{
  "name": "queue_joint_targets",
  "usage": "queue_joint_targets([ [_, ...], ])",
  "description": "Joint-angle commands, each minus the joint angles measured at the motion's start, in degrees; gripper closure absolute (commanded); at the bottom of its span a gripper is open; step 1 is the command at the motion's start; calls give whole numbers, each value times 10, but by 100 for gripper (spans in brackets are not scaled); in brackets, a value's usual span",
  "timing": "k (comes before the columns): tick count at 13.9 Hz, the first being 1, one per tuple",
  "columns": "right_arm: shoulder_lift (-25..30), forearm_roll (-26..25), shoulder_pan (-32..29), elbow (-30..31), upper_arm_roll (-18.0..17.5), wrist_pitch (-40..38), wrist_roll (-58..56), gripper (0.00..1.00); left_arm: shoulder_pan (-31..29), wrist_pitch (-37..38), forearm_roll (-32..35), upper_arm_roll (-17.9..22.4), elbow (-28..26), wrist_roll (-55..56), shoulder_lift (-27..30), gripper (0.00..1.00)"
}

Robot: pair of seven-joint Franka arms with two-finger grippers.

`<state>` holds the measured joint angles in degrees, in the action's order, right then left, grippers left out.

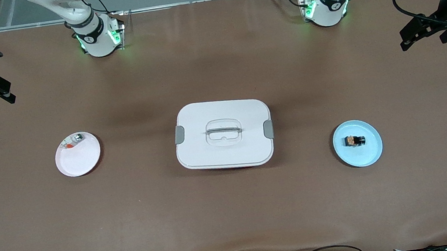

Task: Transfer orange switch to right arm and place
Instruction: 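Lower the left gripper toward the switch on the blue plate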

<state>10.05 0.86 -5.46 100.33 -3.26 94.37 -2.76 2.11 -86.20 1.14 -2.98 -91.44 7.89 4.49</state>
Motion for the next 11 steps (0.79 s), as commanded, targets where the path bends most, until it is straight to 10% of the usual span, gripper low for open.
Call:
queue_joint_targets([
  [1, -3, -2, -5, -6, -5, 0, -6, 0, -2, 6, 11, -2, 16, -2, -8, 0],
  [11, -2, -2, -5, -6, -6, 0, -5, 0, -10, -47, 19, 3, 24, -5, -96, 0],
])
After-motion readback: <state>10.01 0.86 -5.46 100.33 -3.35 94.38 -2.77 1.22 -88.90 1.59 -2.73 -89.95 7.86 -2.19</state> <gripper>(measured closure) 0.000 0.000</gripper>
